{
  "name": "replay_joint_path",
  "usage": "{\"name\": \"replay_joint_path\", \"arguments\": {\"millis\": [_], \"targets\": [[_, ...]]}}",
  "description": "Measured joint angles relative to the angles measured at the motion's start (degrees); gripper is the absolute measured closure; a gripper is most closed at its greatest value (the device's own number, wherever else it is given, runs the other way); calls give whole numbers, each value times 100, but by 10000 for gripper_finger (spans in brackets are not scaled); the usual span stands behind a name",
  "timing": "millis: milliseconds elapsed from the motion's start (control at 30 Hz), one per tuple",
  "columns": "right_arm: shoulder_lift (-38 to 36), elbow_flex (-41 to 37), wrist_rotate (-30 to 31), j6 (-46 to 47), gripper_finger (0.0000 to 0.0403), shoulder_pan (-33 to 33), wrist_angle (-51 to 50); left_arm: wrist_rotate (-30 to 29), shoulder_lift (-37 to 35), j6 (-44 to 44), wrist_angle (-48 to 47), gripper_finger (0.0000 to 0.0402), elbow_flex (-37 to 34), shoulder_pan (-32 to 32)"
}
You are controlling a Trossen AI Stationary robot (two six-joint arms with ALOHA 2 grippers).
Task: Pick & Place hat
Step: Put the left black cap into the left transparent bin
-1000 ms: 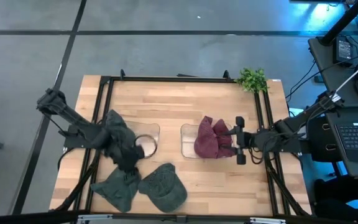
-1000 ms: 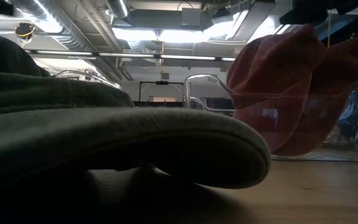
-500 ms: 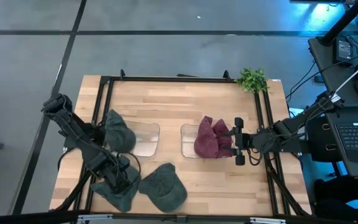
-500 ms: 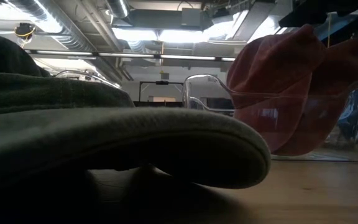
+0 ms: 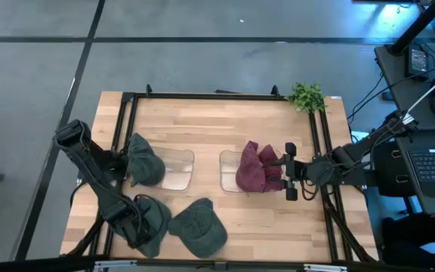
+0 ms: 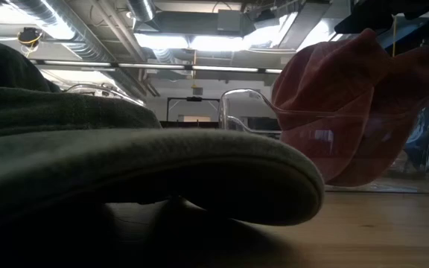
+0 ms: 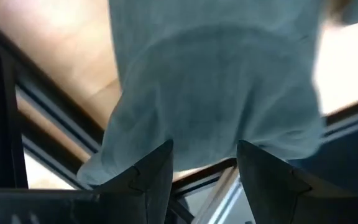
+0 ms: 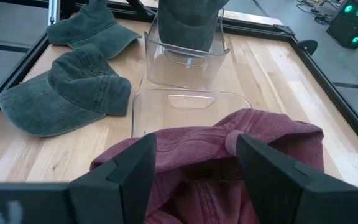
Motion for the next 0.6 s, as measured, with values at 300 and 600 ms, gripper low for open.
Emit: {"name": "replay_joint_path", "arguments": {"millis": [300, 600], "targets": [[2, 0, 0, 9, 182, -2, 1, 521, 541, 539, -18, 231, 0, -67], [135, 0, 0, 9, 182, -1, 5, 487, 1148, 2148, -22, 231, 0, -62]]}}
